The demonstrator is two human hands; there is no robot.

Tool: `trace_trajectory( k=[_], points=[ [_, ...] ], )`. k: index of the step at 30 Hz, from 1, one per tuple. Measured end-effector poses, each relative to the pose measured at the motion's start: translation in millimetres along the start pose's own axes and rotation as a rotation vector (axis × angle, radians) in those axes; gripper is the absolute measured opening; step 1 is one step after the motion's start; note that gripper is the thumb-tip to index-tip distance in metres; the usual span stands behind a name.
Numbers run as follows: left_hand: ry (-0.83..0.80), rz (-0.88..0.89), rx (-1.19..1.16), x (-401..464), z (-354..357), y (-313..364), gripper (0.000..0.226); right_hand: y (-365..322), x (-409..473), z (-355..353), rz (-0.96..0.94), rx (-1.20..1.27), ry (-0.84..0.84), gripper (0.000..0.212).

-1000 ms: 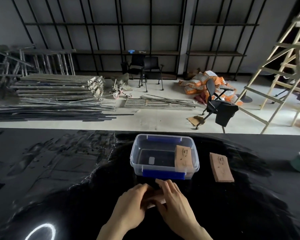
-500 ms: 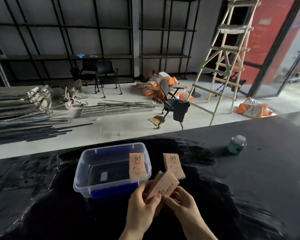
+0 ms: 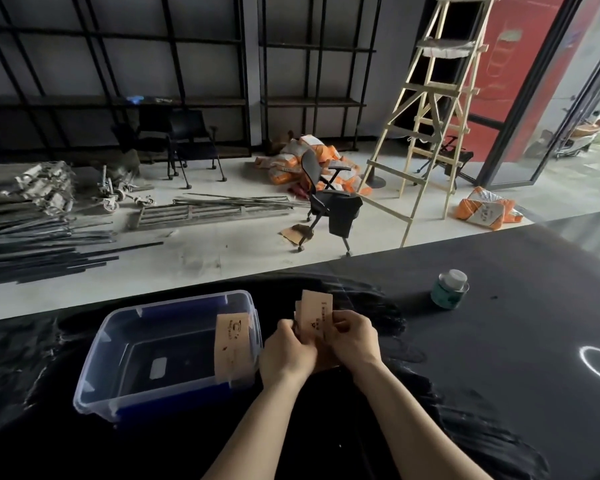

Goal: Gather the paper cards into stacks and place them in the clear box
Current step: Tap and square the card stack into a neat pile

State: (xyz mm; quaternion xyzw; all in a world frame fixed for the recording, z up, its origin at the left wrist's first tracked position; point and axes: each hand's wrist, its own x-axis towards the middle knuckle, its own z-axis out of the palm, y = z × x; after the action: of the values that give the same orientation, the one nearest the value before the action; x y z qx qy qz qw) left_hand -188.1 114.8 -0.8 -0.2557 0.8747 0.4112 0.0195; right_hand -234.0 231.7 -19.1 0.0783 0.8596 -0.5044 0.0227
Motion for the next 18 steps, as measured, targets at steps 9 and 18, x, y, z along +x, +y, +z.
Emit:
trace_trajectory(
  k=[9, 18],
  points=[
    [-0.046, -0.158, -0.01, 16.7, 18.6, -2.5, 0.057, 17.1, 14.2, 10.4, 0.112, -0.171, -0.084, 0.031],
    [-0.112, -0.154, -0.188, 0.4, 21.3, -7.0, 0.05, 31.4, -14.7, -3.1, 0.177, 0.133, -0.201, 0.021]
  ],
)
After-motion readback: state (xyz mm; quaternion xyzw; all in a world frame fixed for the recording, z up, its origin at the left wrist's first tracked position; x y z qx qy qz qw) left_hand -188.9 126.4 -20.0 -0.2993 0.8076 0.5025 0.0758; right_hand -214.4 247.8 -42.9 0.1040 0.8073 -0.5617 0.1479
